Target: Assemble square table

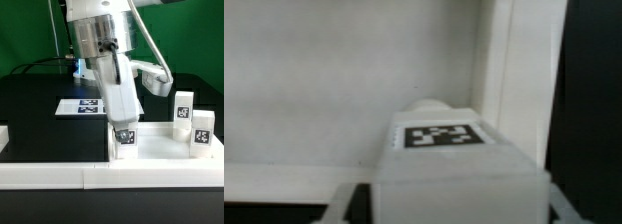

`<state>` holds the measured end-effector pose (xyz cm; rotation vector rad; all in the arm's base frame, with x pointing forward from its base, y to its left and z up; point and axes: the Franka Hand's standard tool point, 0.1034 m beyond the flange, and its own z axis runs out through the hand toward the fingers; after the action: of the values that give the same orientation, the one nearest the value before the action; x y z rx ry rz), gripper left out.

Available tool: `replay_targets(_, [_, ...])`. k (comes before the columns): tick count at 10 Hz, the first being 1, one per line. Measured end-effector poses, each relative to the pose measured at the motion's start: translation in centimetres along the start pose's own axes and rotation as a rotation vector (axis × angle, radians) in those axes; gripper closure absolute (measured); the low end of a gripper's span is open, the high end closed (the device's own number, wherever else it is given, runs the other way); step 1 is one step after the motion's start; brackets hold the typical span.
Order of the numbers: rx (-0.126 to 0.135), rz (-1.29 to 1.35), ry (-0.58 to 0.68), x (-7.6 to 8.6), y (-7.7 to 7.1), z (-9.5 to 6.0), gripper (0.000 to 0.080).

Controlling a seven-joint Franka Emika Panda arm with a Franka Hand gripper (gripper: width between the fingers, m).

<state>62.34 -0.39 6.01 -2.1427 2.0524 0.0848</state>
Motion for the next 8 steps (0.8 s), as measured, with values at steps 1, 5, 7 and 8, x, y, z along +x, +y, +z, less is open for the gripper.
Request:
replay_targets(1, [0.000, 0.075, 0.000, -0.03, 0.00, 0.00, 0.0509])
replay_targets(5, [0.000, 0.537, -0.020, -0.20, -0.15, -0.13, 0.0506])
replay_targets(7, [0.010, 0.609, -0.012, -0.33, -0.24, -0.13, 0.0494])
replay_targets(8, [0.011, 0.634, -0.008, -0.30, -0.23, -0.14, 0.0489])
